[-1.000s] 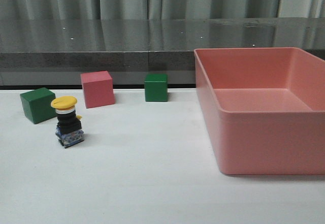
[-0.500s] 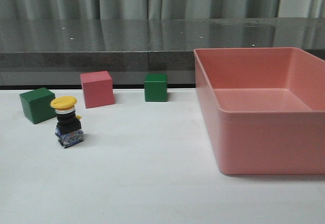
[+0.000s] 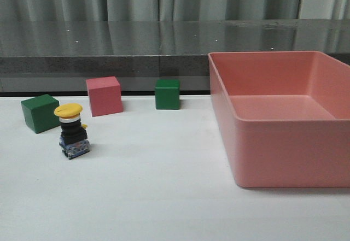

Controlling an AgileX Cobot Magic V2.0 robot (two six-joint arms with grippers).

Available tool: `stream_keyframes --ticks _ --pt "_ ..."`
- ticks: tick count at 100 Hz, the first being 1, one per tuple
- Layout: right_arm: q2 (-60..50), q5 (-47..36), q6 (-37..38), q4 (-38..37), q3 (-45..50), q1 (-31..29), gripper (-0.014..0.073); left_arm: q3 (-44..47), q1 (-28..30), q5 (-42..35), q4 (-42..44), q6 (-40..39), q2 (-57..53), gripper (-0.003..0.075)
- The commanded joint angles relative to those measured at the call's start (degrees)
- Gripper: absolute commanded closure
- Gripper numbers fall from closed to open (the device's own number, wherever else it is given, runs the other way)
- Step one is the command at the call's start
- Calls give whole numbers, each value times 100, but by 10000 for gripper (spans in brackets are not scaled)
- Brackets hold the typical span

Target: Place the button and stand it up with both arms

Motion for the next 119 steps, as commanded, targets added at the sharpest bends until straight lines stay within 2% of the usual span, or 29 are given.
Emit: stream_keyframes --ticks 1,20,32,50,119 --pt "-126 -677 328 -270 44 -47 655 256 7 -458 -24 -63 -175 739" --pt "-951 -883 2021 -1558 744 -218 655 256 7 -458 -24 -63 -175 740" --pt "-1564 -889 2479 -1827 1182 -272 655 256 7 -458 -24 -63 -175 740" --pt "-2038 -1216 2729 -1837 1751 -344 655 256 7 -458 -24 -63 -175 740" --pt "-2043 -1182 2766 -1831 1732 -376 655 256 7 -447 -24 -63 -175 740"
